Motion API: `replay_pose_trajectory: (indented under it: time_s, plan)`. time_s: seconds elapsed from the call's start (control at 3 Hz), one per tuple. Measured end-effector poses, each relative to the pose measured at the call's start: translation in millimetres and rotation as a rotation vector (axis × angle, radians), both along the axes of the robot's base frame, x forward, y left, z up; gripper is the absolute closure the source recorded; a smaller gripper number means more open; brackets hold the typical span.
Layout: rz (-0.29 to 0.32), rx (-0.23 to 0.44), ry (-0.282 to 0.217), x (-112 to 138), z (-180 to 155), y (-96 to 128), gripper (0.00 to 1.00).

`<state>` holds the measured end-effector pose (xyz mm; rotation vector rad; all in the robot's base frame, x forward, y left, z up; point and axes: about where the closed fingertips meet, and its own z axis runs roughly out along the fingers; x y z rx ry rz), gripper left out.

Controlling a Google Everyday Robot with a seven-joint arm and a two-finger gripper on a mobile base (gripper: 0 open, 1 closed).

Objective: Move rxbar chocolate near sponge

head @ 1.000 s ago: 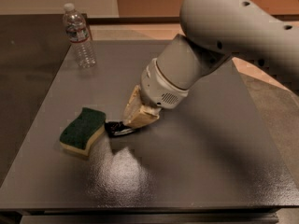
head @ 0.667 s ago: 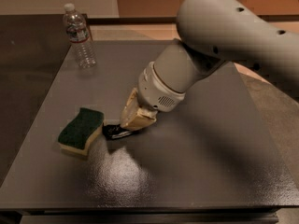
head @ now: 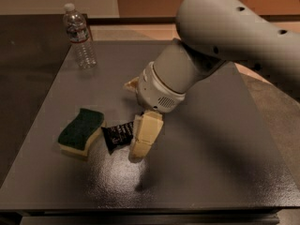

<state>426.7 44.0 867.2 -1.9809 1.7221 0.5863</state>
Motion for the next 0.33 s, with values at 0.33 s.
replay_pose_trajectory:
  time_s: [0.33]
  plan:
    - [0.000,0.000,0.000,0.0,0.0,0.0,0.00]
